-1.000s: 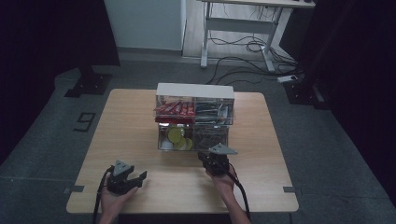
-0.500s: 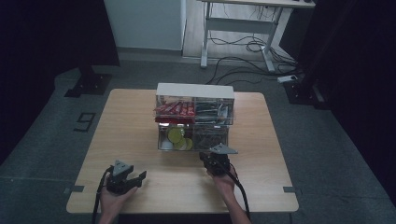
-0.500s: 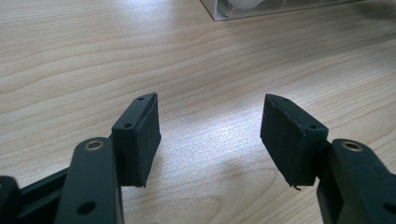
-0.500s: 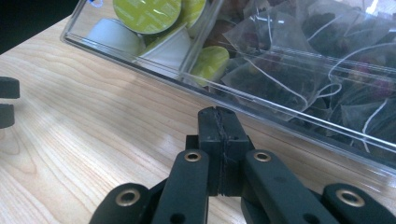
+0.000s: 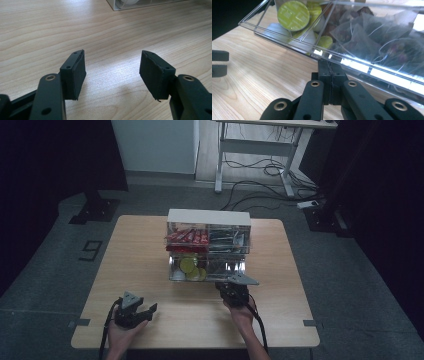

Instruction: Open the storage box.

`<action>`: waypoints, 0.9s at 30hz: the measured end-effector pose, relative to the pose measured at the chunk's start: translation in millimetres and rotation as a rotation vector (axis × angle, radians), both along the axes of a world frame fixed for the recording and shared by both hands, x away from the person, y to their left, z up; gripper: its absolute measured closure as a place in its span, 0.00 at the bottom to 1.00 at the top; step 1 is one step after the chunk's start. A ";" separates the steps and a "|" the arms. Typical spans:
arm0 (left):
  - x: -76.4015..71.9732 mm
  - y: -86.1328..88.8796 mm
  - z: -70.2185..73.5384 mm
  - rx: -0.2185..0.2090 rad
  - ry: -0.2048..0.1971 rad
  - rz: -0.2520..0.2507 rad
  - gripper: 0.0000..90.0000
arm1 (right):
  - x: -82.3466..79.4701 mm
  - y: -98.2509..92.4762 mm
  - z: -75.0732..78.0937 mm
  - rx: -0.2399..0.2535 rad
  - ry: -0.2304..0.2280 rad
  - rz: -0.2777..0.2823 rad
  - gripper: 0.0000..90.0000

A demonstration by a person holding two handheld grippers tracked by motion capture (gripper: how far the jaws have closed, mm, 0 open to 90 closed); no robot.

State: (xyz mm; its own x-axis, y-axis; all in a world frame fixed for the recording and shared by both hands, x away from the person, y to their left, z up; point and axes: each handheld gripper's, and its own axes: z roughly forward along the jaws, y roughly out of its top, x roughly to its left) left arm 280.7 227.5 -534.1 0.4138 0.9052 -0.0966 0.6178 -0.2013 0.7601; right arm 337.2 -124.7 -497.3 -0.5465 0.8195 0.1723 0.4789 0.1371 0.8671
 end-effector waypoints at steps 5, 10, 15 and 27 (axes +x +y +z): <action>-1.1 -2.4 1.8 -0.006 -0.009 0.000 0.43 | -0.1 -3.3 6.4 0.003 -0.019 -0.010 0.99; -0.1 -6.7 -1.1 0.000 -0.007 0.003 0.42 | 4.1 -6.2 7.8 -0.002 -0.024 -0.011 0.99; -0.7 -8.4 -1.2 0.002 -0.007 -0.001 0.42 | 5.3 -10.3 12.5 0.011 -0.031 -0.014 0.98; -1.4 -23.5 -4.3 0.025 -0.007 -0.024 0.42 | 14.5 -16.0 25.9 0.034 -0.062 -0.021 0.98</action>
